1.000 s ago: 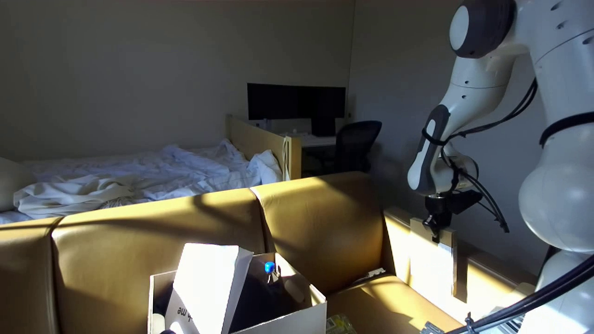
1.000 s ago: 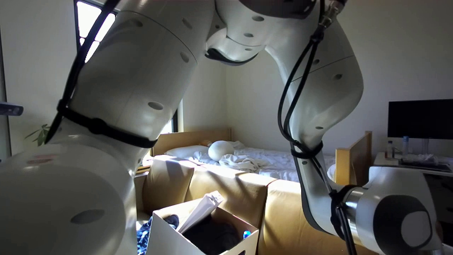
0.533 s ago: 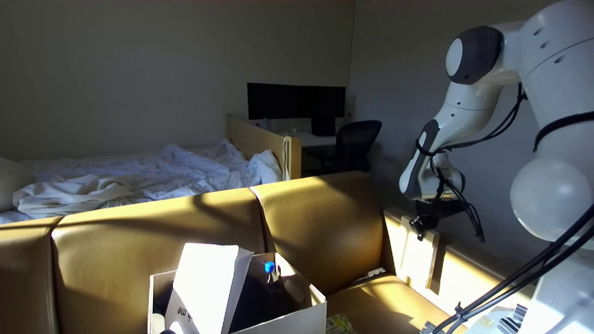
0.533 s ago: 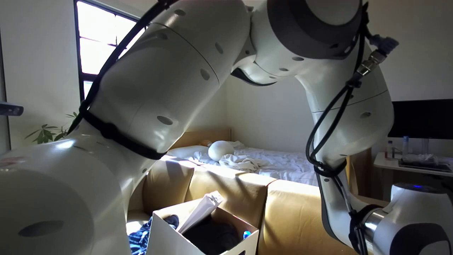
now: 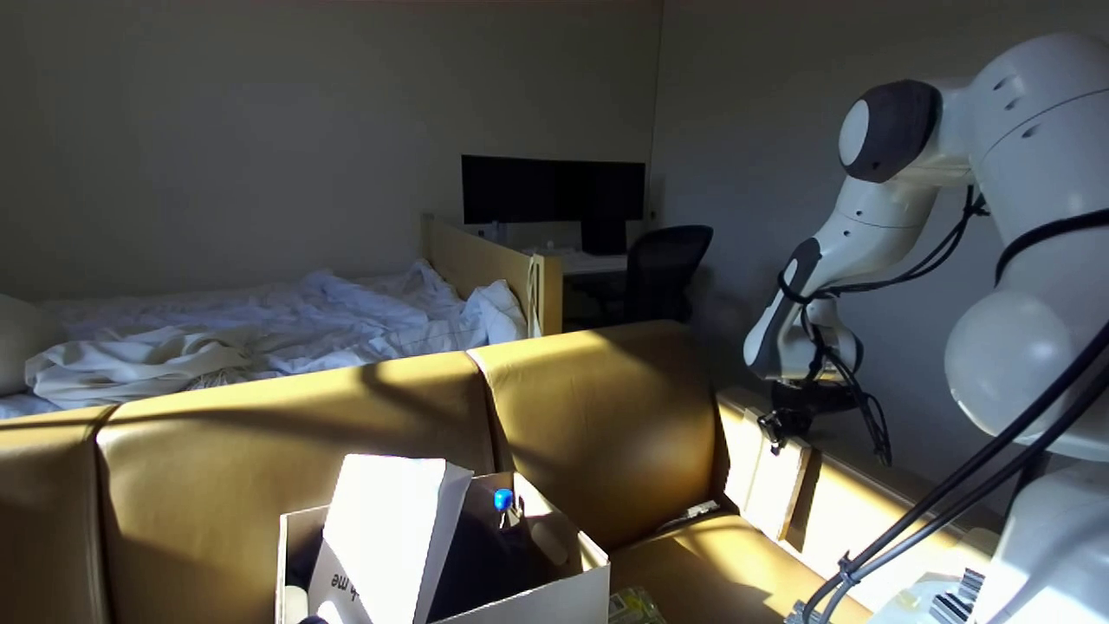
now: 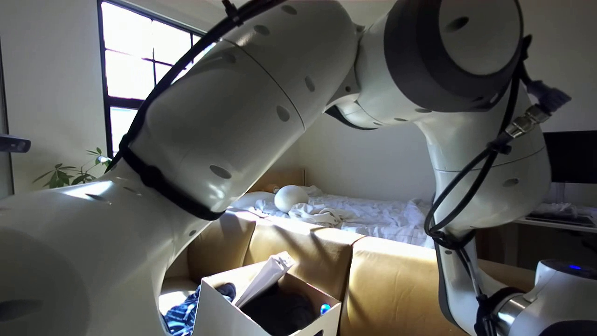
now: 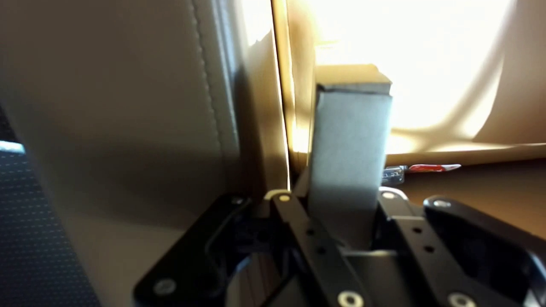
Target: Shift the small brown box to the right
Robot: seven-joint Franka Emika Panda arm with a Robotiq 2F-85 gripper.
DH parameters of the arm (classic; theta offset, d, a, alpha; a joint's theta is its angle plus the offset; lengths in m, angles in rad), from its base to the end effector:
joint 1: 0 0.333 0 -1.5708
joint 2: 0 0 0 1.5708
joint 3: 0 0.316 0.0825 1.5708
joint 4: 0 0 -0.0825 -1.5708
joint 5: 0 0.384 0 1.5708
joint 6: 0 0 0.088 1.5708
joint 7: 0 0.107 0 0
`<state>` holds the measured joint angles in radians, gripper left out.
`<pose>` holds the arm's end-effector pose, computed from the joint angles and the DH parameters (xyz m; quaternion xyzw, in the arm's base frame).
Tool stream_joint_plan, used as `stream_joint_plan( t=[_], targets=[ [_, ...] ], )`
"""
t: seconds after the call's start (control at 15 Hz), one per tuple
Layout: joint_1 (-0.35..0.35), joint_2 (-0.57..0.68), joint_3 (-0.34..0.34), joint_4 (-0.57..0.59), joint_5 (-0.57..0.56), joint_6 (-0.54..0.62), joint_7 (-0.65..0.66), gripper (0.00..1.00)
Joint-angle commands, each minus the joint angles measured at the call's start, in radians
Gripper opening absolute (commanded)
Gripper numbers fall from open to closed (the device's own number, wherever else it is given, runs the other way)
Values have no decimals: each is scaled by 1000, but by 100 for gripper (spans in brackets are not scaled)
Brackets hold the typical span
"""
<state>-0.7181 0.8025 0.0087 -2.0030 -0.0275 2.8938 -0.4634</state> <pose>0.4459 -0.3805 0.0592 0.9928 -0.1109 0.0363 0.0252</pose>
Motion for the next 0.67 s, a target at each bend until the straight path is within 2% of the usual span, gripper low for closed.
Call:
stream_joint_plan(
  t=[0.0, 0.27, 0.33, 0.4, 0.6],
  targets=[
    [-79, 30, 96, 41, 37, -19, -9, 11],
    [-102, 62, 126, 60, 25, -25, -12, 10],
    [-106, 67, 131, 62, 25, -30, -12, 48],
    [-109, 71, 135, 64, 24, -33, -12, 49],
    [-95, 59, 119, 67, 17, -37, -2, 68]
  ],
)
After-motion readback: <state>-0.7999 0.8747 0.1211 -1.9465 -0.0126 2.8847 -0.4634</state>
